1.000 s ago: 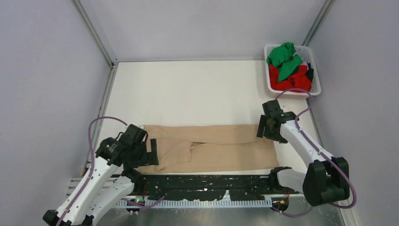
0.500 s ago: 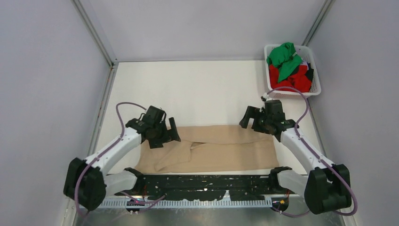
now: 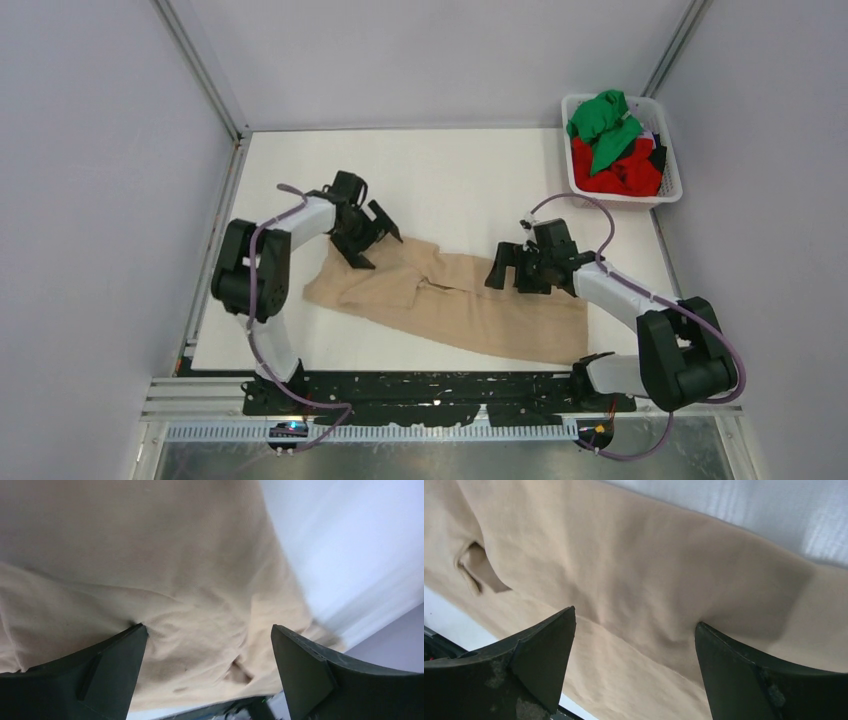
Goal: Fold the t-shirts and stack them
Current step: Rotate the tshirt 90 degrees
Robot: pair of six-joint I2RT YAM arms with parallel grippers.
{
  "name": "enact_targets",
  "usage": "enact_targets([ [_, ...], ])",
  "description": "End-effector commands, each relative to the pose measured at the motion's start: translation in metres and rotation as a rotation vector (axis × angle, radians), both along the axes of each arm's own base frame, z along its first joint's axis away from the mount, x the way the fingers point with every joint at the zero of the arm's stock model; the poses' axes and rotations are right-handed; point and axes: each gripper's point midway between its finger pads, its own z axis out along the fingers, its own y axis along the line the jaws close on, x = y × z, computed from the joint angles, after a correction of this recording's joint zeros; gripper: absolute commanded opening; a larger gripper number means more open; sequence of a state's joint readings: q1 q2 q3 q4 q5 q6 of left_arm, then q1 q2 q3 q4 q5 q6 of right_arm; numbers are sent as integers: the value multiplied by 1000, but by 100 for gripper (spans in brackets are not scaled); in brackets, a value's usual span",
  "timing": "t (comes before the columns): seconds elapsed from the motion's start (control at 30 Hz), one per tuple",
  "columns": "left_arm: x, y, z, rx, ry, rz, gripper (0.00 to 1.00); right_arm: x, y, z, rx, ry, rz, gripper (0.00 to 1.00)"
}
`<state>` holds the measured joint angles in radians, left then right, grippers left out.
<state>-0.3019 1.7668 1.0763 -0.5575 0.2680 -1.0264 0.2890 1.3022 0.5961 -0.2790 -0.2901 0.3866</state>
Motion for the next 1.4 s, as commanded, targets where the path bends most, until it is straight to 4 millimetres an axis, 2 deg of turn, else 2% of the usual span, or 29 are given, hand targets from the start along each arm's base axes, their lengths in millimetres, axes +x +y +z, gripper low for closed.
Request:
enact_targets([
  [0.0,126,-11,-4,67,-217,89,100,-27,22,-16,23,63,119,96],
  [0.13,205,-51,11,-58,-258,127,100,-39,59,-13,76,85,246,95],
  [0.27,276,-96,25,-224,-344,175,100,-53,113,5,144,47,433,95],
  [0.3,290,-106,22,-266,-355,194,100,-51,125,14,161,23,464,95],
  [0.33,302,-118,24,-331,-369,209,100,-57,137,13,160,23,510,96],
  [0.37,313,-129,23,-390,-393,228,100,-52,148,22,172,-5,535,95],
  [0.4,327,-140,29,-465,-448,247,100,-57,157,19,169,-2,568,96],
  [0.43,335,-147,22,-521,-470,278,100,-51,166,27,181,-25,581,95],
  [0.47,340,-153,20,-565,-486,301,100,-53,171,25,176,-18,599,95],
  [0.53,346,-157,17,-598,-488,333,100,-43,175,31,163,-57,591,95],
  [0.57,350,-157,24,-601,-512,334,100,-40,174,33,153,-75,584,95],
  [0.63,353,-149,25,-549,-534,343,100,-33,169,38,116,-115,569,95],
  [0.7,357,-140,36,-502,-579,353,100,-29,164,52,101,-176,560,96],
  [0.77,365,-135,61,-501,-652,352,100,-22,158,67,91,-237,517,95],
  [0.8,367,-135,80,-518,-693,334,100,-15,153,71,68,-272,476,95],
  [0.83,369,-137,106,-558,-752,298,100,-13,148,87,78,-323,448,96],
  [0.87,369,-138,131,-580,-807,260,100,-7,140,90,53,-360,402,95],
  [0.9,365,-137,167,-599,-873,217,100,-3,134,110,76,-419,358,96],
  [0.93,359,-136,194,-596,-923,163,100,2,123,111,47,-447,300,95],
  [0.97,349,-135,224,-587,-973,106,100,3,115,126,71,-484,250,95],
  [1.0,335,-135,253,-575,-1020,43,100,7,103,123,43,-498,194,95],
  [1.03,319,-135,278,-558,-1068,-28,100,10,93,132,51,-521,136,95],
  [1.07,300,-134,300,-534,-1089,-92,100,8,87,127,45,-514,119,95],
  [1.13,260,-126,327,-460,-1108,-214,99,5,73,128,43,-493,83,95],
  [1.23,198,-97,323,-277,-1035,-320,100,-9,57,119,22,-428,90,95],
  [1.3,152,-74,301,-158,-944,-348,99,-24,55,110,24,-385,129,95],
  [1.37,103,-53,262,-52,-853,-356,99,-39,50,96,20,-324,150,96],
])
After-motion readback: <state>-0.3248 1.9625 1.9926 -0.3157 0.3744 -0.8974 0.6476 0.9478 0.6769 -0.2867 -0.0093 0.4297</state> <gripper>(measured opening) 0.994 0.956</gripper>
